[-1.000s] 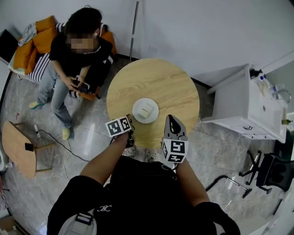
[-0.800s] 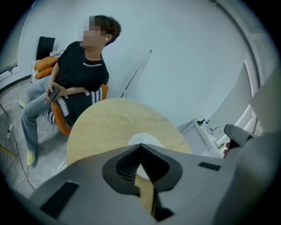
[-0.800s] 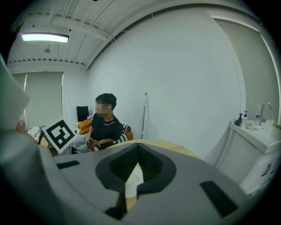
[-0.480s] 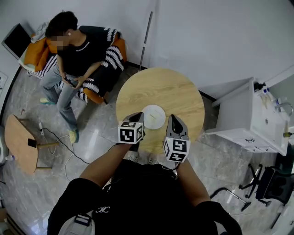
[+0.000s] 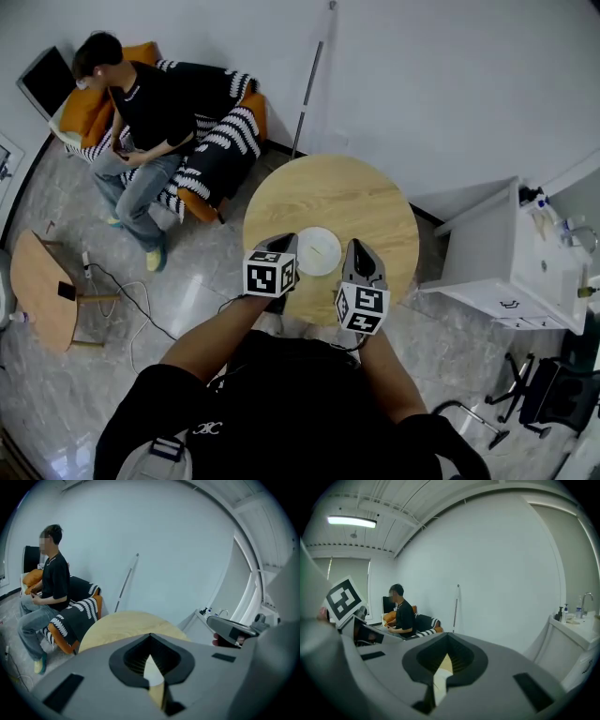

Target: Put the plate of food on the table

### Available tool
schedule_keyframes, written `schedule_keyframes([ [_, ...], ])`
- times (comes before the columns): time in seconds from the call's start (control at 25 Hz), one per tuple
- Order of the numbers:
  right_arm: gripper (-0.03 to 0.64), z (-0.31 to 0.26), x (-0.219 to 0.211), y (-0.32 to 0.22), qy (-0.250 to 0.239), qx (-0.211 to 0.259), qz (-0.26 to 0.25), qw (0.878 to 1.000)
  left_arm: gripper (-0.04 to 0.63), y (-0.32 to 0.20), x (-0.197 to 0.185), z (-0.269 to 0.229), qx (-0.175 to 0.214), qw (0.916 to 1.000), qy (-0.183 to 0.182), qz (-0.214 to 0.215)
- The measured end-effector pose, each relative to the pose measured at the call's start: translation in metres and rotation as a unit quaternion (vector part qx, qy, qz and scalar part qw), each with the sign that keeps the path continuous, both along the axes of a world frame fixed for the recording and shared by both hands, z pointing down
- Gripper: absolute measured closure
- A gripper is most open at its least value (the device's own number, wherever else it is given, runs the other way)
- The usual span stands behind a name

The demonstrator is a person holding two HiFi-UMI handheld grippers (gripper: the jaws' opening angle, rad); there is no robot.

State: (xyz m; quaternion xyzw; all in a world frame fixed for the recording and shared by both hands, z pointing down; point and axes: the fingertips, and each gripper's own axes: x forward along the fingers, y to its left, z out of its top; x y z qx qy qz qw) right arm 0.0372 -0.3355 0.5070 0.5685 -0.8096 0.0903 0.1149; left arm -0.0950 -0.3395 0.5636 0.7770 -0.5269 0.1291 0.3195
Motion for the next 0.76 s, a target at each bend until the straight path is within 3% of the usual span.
schedule_keyframes([
  [0.76, 0.612, -0.004, -0.022, -0.002, -0.002, 0.006, -0.036, 0.999, 0.588, 0.008, -0.005, -0.002, 0.017, 0.9995, -0.022, 0.015],
])
